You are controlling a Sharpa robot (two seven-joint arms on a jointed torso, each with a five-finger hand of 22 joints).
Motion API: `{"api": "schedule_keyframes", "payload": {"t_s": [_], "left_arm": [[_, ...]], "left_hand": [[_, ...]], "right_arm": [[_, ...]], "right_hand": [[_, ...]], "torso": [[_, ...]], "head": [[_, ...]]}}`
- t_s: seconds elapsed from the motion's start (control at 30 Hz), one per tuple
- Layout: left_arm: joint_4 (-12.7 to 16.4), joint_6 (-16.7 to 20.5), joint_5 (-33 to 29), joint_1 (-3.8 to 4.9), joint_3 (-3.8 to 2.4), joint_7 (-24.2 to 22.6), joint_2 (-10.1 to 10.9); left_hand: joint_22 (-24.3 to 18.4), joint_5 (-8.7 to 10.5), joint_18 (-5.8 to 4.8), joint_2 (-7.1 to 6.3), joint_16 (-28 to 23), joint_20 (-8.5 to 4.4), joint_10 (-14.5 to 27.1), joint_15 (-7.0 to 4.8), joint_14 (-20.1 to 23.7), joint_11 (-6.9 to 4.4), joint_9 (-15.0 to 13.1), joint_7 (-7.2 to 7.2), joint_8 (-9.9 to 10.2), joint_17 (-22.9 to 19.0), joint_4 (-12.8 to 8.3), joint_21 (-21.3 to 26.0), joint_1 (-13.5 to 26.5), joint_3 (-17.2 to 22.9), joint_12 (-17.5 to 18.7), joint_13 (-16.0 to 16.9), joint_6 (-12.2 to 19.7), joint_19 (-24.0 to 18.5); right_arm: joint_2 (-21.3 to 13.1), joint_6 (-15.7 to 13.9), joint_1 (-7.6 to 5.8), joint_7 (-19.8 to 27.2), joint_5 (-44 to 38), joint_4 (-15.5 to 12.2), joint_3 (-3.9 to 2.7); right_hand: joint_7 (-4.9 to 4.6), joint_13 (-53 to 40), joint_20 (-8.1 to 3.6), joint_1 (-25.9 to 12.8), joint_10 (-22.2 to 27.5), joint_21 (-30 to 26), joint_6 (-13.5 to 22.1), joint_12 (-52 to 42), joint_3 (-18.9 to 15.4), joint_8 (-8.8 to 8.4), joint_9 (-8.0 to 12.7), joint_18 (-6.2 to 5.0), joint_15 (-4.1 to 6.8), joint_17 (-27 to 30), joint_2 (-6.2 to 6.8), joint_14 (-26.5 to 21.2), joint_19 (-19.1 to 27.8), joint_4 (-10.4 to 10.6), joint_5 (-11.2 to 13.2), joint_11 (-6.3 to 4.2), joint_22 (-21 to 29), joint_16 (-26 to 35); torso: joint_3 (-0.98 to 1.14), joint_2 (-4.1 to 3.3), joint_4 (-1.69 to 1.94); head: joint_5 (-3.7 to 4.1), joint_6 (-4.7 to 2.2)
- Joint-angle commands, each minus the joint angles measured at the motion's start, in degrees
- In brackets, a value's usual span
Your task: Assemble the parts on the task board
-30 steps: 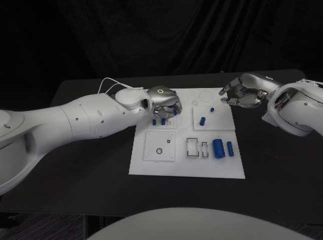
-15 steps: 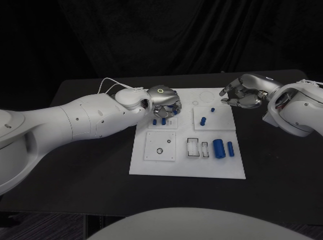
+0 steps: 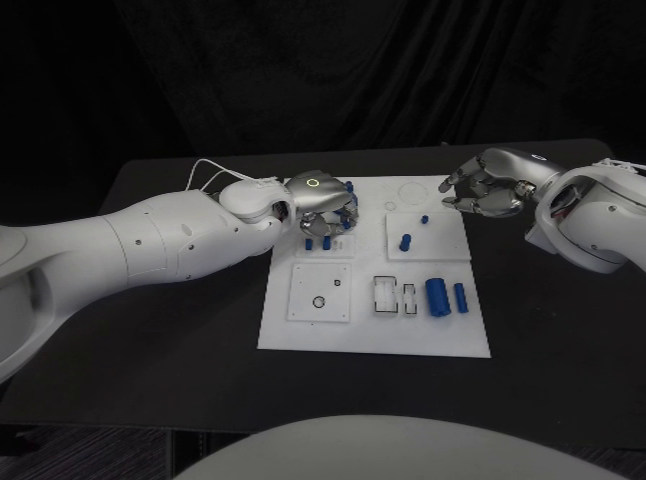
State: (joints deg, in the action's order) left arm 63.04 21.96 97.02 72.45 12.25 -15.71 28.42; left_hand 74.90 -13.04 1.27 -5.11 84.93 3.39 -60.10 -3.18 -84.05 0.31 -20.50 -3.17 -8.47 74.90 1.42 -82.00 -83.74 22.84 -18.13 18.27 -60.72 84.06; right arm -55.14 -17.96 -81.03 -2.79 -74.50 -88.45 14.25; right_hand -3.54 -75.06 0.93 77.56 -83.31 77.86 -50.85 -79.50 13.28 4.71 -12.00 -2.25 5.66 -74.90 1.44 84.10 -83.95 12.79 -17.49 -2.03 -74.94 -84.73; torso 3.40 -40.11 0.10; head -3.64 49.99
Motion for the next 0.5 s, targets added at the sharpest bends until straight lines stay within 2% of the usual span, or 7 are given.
{"api": "schedule_keyframes", "payload": {"t_s": [0.03,0.13,0.23,0.5], "left_arm": [[2.59,2.38,0.39,1.31,-0.09,-0.6,1.7],[4.98,1.48,0.39,2.45,-0.09,-0.29,3.68],[6.58,0.33,0.39,3.23,-0.08,-0.12,5.3],[8.6,-2.34,0.39,4.0,-0.07,0.62,8.56]], "left_hand": [[12.32,-0.22,0.83,0.24,0.03,-0.46,-0.39,-0.44,-2.22,-0.04,0.08,-0.22,0.0,6.61,-0.05,0.08,-0.19,-0.28,0.02,-0.07,-0.14,0.08],[12.24,-0.24,0.89,0.24,-0.04,-0.44,-0.33,-0.42,-2.17,-0.07,0.1,-0.18,0.05,6.49,-0.06,0.34,-0.19,-0.28,0.11,-0.11,-0.11,-0.1],[12.15,-0.01,0.94,0.35,-0.14,-0.4,-0.04,-0.35,-2.09,-0.1,0.21,-0.11,0.29,6.32,0.04,0.61,-0.05,-0.31,0.61,-0.33,0.05,-0.29],[12.15,0.44,0.94,0.65,-0.11,-0.37,0.17,-0.31,-2.13,-0.09,0.34,-0.12,0.54,6.35,0.31,0.65,0.19,-0.3,1.31,-0.73,0.14,-0.3]], "right_arm": [[-0.35,0.17,0.14,-1.23,-0.04,-0.12,-0.05],[-0.5,0.17,0.14,-1.33,-0.04,-0.16,-0.05],[-0.56,0.16,0.13,-1.41,-0.04,-0.19,-0.05],[-0.73,0.29,0.13,-1.54,-0.04,-0.25,-0.05]], "right_hand": [[-0.06,-4.39,0.26,-0.65,0.0,-0.28,-0.24,0.22,-0.05,-0.05,0.1,-0.48,-0.41,-7.71,0.08,4.35,-1.23,0.07,-0.08,0.18,-11.46,0.2],[-0.06,-4.34,0.26,-0.65,0.03,-0.29,-0.24,0.27,-0.05,-0.06,0.1,-0.48,-0.41,-7.77,0.09,4.36,-1.22,0.07,-0.08,0.17,-11.46,0.15],[-0.06,-4.34,0.26,-0.65,0.03,-0.29,-0.24,0.27,-0.05,-0.06,0.1,-0.48,-0.41,-7.77,0.09,4.36,-1.22,0.07,-0.08,0.17,-11.46,0.15],[-0.05,-4.25,0.26,-0.65,0.09,-0.31,-0.25,0.37,-0.04,-0.06,0.11,-0.48,-0.41,-7.79,0.09,4.37,-1.21,0.05,-0.08,0.17,-11.45,0.14]], "torso": [[0.03,0.03,0.0],[0.04,0.03,0.0],[0.01,0.05,0.02],[0.06,0.09,0.12]], "head": [[-0.05,0.01],[-0.11,0.01],[-0.06,0.01],[0.1,0.01]]}}
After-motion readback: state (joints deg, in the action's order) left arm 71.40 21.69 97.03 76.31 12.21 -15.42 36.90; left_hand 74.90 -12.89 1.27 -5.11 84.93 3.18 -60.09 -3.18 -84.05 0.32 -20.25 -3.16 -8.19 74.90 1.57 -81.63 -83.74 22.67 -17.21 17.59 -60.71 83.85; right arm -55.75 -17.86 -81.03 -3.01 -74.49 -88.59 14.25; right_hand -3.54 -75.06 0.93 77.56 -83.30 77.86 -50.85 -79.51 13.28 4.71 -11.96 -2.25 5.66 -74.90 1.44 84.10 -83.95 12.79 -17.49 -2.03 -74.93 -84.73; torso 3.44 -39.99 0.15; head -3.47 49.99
